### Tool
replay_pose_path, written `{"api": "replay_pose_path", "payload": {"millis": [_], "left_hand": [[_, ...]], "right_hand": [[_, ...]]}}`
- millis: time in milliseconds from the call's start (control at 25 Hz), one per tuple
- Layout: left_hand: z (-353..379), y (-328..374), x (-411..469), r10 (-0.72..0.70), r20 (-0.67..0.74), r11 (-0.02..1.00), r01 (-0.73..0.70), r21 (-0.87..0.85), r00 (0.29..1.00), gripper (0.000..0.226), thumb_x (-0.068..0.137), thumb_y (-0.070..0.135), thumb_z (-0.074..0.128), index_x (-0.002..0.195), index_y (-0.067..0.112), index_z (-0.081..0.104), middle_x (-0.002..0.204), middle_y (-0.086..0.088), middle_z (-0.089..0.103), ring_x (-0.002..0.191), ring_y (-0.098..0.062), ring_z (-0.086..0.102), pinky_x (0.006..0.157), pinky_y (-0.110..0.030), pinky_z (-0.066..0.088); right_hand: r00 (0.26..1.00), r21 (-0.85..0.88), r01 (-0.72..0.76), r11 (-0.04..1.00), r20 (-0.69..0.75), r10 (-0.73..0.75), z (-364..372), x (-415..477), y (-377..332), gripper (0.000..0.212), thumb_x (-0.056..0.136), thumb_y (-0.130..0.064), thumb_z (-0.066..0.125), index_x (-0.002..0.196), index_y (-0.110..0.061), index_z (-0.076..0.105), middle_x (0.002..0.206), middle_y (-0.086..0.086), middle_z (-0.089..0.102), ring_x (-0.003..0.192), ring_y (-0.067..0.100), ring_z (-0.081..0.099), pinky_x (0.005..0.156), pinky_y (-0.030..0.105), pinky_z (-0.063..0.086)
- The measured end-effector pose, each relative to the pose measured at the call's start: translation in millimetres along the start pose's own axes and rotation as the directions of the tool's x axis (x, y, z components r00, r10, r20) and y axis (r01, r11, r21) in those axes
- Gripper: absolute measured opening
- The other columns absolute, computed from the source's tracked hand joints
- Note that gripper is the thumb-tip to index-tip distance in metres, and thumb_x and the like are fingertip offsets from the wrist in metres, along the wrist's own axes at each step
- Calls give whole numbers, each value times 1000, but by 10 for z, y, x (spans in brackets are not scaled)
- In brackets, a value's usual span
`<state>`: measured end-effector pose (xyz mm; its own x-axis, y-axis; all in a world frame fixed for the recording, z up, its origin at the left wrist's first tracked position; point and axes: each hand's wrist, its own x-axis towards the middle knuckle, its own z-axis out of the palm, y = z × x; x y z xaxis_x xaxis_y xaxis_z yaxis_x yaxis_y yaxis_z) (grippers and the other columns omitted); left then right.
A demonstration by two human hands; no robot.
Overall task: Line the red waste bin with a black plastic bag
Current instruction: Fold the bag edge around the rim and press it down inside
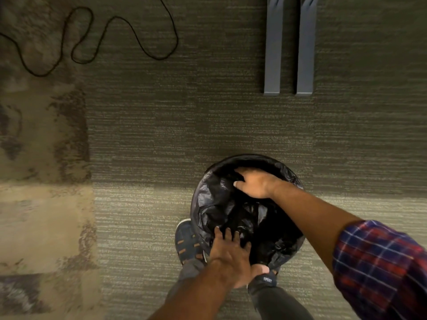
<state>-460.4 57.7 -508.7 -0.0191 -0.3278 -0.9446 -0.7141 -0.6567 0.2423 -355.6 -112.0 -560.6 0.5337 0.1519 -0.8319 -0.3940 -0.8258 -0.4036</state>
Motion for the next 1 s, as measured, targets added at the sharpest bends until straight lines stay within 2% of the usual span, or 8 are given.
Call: {"api": "replay_pose_path", "payload": {"millis": [160,280,360,400,600,720,840,1000], "left_hand": [[-64,-71,-206,17,-372,988,-74,-138,928,79,105,68,24,154,13,51,161,-16,51,156,-38,34,129,-56,23],[-140,-222,-377,-258,-751,908,-114,-404,608,37,107,37,49,127,16,71,128,-6,68,125,-29,59,106,-47,49],[-162,-367,-457,-606,-710,713,-151,-685,359,27,101,22,64,125,13,72,123,-8,65,115,-29,60,100,-47,53],[-168,-431,-497,-738,-592,569,-174,-804,324,33,98,17,69,130,11,69,128,-11,63,119,-30,57,105,-45,50],[-69,-602,-525,-878,-32,-58,-172,-983,478,55,100,14,72,150,-1,55,144,-23,61,127,-32,65,109,-29,44],[31,-548,-529,-868,27,-118,-155,-981,496,38,99,16,74,134,2,71,104,-5,80,78,-6,67,85,-20,55],[166,-503,-476,-847,24,-128,-161,-979,531,12,95,12,74,84,15,79,75,-4,80,70,-24,75,77,-44,67],[164,-516,-431,-794,8,-183,-226,-957,608,22,97,-3,67,96,15,80,79,0,81,77,-25,80,70,-33,65]], "right_hand": [[979,149,98,984,-193,-68,132,-380,21,41,102,-24,58,140,-12,64,135,11,73,129,29,66,111,38,50],[754,151,147,978,-657,-12,306,-853,115,23,100,-15,61,119,-8,73,110,10,74,106,28,69,98,36,53],[586,203,45,978,-799,139,409,-1171,202,23,100,-16,62,119,-6,70,110,9,69,106,26,65,96,36,51],[530,265,-50,963,-810,250,460,-1314,244,28,100,-18,62,124,-5,68,112,10,68,107,27,64,96,39,52],[486,604,-405,686,-493,721,839,-1658,384,55,104,-34,53,146,3,53,132,28,63,115,44,64,90,48,55],[512,695,-377,613,-395,763,1060,-1689,317,49,104,-30,52,138,4,59,110,28,74,97,43,70,76,39,48],[500,775,-335,536,-336,798,1181,-1672,236,33,103,-23,53,123,1,66,90,21,75,79,34,63,74,37,48],[507,751,-289,594,-406,760,1118,-1614,221,22,102,-8,56,118,0,67,85,14,71,72,32,62,69,35,46]]}}
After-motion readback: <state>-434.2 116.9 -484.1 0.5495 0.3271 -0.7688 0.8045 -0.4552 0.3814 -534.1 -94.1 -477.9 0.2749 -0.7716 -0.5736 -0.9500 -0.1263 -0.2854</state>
